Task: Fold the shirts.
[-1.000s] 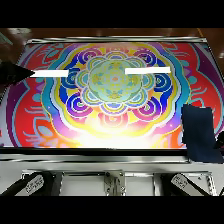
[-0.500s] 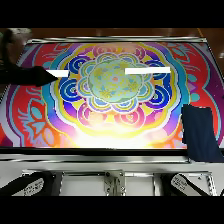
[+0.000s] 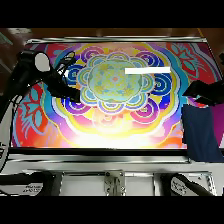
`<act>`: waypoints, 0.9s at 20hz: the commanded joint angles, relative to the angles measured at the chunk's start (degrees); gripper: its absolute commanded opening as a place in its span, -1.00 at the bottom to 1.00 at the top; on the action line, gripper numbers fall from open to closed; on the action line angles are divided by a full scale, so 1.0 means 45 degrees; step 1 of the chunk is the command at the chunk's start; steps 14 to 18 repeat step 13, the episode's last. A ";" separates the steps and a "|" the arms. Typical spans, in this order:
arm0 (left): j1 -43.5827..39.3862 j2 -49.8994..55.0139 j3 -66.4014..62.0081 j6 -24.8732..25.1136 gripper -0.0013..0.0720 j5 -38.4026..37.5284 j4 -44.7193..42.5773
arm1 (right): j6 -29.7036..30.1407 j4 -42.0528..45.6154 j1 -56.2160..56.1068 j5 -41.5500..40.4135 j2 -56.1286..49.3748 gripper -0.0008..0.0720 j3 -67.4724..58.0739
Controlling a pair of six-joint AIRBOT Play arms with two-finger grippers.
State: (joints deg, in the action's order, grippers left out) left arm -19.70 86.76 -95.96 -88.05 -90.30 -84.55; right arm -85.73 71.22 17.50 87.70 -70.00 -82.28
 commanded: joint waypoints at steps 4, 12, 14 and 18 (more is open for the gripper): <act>-0.0131 0.0369 -0.0170 -0.0170 0.95 0.0369 -0.0554 | -0.0092 -0.0243 -0.0656 0.0121 -0.0029 0.96 0.0058; -0.0126 0.0374 -0.0170 -0.0160 0.95 0.0544 -0.0554 | -0.0092 -0.0248 -0.0656 0.0121 -0.0029 0.96 0.0058; -0.0126 0.0374 -0.0170 -0.0165 0.95 0.0554 -0.0554 | -0.0092 -0.0248 -0.0656 0.0121 -0.0029 0.96 0.0058; -0.0126 0.0374 -0.0170 -0.0165 0.95 0.0554 -0.0554 | -0.0092 -0.0248 -0.0656 0.0121 -0.0029 0.96 0.0058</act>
